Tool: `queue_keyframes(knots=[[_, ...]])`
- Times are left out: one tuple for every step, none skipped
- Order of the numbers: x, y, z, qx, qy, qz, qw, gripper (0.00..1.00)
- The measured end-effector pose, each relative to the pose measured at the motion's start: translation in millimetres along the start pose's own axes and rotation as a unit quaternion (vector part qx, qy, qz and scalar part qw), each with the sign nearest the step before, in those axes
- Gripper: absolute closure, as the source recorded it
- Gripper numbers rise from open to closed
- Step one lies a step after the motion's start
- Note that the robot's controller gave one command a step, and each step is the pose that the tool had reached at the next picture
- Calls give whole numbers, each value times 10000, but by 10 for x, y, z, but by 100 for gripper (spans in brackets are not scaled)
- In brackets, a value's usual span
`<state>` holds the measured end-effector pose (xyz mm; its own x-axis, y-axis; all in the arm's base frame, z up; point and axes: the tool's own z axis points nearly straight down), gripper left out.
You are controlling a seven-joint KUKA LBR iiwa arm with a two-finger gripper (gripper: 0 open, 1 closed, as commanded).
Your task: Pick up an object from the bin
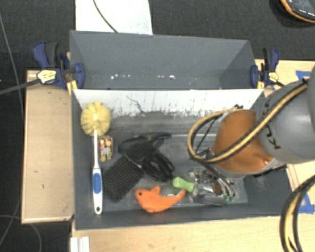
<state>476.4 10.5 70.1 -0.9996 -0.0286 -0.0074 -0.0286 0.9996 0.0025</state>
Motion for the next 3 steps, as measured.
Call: queue_keyframes(knots=[[9, 0, -31, 0, 4, -2, 10000, 100], [-31, 2, -1192, -1, -47, -13, 10000, 100], [-31, 1, -1109, 0, -58, -13, 10000, 100]])
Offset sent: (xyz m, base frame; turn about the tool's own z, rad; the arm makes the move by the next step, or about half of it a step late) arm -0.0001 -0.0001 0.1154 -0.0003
